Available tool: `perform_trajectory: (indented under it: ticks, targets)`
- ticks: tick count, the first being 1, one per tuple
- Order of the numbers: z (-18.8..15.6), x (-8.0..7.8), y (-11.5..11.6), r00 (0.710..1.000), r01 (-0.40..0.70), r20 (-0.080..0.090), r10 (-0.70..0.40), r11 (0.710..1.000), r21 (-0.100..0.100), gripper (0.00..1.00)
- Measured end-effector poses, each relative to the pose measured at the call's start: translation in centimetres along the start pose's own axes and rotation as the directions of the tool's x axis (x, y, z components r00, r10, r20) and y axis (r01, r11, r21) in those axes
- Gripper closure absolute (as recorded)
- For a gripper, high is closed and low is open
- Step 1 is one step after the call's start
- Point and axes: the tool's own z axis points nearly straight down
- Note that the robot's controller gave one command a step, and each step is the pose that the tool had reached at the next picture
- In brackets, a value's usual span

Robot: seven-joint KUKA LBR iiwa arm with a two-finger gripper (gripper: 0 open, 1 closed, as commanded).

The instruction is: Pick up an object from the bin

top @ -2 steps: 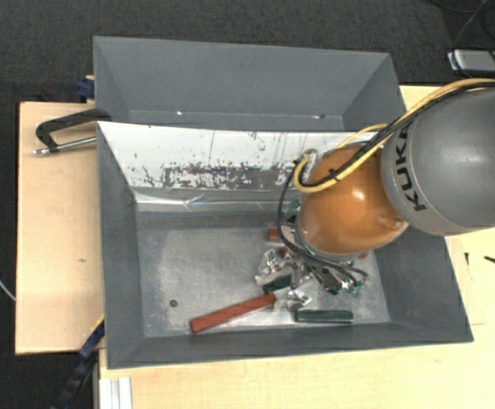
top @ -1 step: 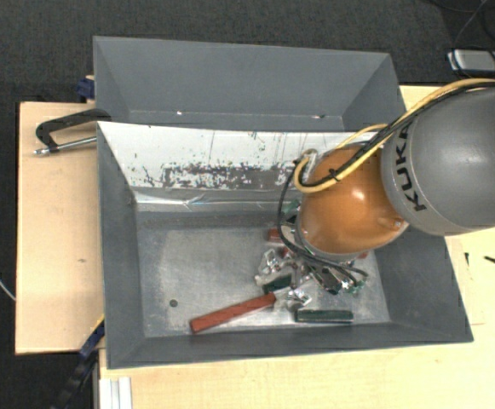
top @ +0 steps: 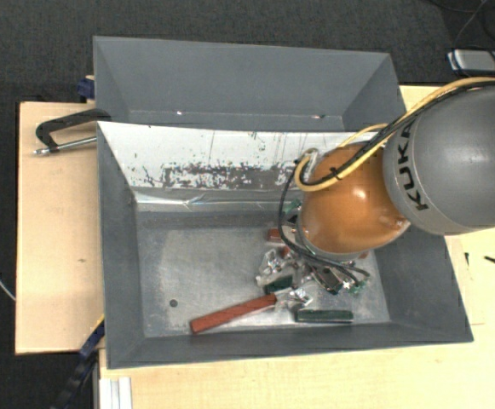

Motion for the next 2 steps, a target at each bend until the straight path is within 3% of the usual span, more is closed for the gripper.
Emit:
perform_trajectory:
  ticks: [1,2]
  targets:
    - [-2.0,0.1,0.1,1.000,-0.001,-0.004,0.001,1.000,-0.002,1.00]
    - [-3.7,-0.1,0.0,1.000,-0.001,0.004,0.001,1.000,0.003,1.00]
